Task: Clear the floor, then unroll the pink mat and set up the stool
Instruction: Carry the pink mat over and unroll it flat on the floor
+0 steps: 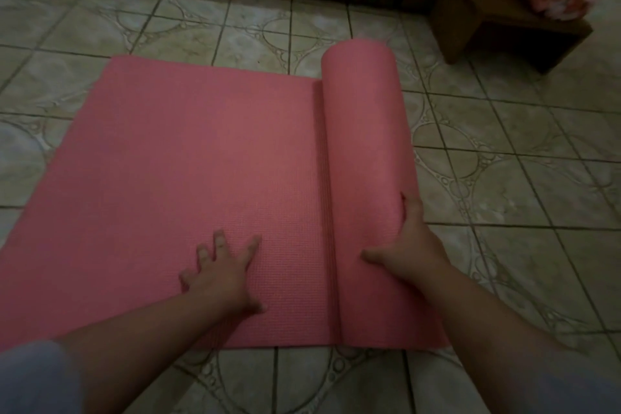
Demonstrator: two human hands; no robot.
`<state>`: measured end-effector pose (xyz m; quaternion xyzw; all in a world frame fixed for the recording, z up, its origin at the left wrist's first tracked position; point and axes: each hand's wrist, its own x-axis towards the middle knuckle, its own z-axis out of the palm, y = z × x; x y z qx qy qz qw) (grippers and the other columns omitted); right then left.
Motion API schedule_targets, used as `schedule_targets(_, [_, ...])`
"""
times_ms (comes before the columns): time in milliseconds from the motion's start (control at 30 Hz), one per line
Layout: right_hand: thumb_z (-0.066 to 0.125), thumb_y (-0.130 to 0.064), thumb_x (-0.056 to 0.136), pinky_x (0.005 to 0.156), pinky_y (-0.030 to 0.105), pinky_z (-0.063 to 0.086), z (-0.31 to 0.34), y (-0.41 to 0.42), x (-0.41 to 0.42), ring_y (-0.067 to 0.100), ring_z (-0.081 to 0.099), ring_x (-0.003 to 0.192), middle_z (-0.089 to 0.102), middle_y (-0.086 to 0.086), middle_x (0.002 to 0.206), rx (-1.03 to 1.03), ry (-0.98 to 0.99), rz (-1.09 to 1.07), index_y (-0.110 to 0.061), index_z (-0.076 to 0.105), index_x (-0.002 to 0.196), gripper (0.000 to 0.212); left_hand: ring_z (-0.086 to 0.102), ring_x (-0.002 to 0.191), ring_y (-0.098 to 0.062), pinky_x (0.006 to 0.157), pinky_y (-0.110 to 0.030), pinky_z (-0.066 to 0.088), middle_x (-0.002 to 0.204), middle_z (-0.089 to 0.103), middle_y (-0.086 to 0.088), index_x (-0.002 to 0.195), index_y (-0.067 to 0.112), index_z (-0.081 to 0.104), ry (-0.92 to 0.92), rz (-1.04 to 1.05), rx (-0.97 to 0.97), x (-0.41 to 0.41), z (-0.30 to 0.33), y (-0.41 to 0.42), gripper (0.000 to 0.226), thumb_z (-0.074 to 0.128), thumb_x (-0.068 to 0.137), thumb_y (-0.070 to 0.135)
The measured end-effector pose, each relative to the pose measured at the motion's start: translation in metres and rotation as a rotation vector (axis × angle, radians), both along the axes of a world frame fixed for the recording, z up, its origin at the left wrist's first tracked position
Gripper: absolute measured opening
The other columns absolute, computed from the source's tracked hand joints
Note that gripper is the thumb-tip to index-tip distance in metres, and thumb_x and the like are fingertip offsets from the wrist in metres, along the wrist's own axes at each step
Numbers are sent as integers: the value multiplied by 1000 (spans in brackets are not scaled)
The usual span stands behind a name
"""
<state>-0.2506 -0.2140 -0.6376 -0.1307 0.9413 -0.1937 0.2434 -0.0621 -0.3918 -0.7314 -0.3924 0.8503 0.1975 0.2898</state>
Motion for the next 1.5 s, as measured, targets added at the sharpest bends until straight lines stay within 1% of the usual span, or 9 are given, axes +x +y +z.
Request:
schedule_targets(300, [78,-24,59,79,26,45,3,-42,46,22,57,86,55,0,105,-187,-204,122,-37,2,142,113,6,144,-42,110,-55,32,158,-13,-12,141,57,-4,58,37,-66,52,1,-32,119,76,52,66])
schedule_targets(500, [80,-11,59,87,36,50,26,-28,29,29,57,102,49,8,123,-199,-247,-70,-33,7,139,110,17,139,-46,110,-52,33,156,-1,-20,145,47,9,42,112,-42,68,8,-41,115,77,53,61])
schedule_targets(600, [73,-14,65,101,47,42,34,-3,11,35,47,120,38,16,136,-1,-70,-249,-36,14,138,96,22,140,-40,111,-48,32,154,14,-22,144,28,28,220,116,8,47,11,-25,97,71,61,53])
schedule_targets(733, [60,-38,73,103,49,35,29,10,5,32,42,126,43,9,135,106,218,-165,-36,41,128,58,11,146,-30,114,-50,27,160,-8,-13,145,35,22,283,-19,35,17,9,9,91,72,71,48])
schedule_targets(833, [64,-57,67,103,47,40,14,21,12,35,42,125,42,15,135,259,84,15,-26,42,130,73,4,146,-34,112,-58,24,160,-13,-7,145,44,11,226,-72,36,6,4,15,97,70,69,57])
schedule_targets(1067, [69,-79,46,108,55,26,3,69,-4,33,12,144,3,9,158,395,160,-17,-40,3,145,125,-20,141,-46,110,-69,14,152,-36,-12,142,48,-18,43,-12,105,12,-8,1,133,68,45,81])
schedule_targets(1167, [80,-68,42,110,53,27,0,71,-5,38,17,142,4,18,156,411,131,-60,-43,-7,145,137,-21,142,-42,104,-73,20,148,-43,-3,137,53,-24,26,11,77,11,-7,9,141,79,42,70])
schedule_targets(1333, [87,-34,53,97,46,46,-5,52,1,36,52,118,41,18,134,211,82,-2,-45,-10,143,133,-18,143,-41,104,-71,23,151,-40,-3,138,52,-22,14,29,66,7,-2,11,139,82,47,62])
schedule_targets(1500, [83,-22,59,95,40,47,-5,31,23,33,54,115,44,13,133,54,33,33,-43,-10,144,129,-15,143,-42,107,-68,25,153,-35,-4,138,53,-21,36,6,23,23,-5,-9,141,82,42,65])
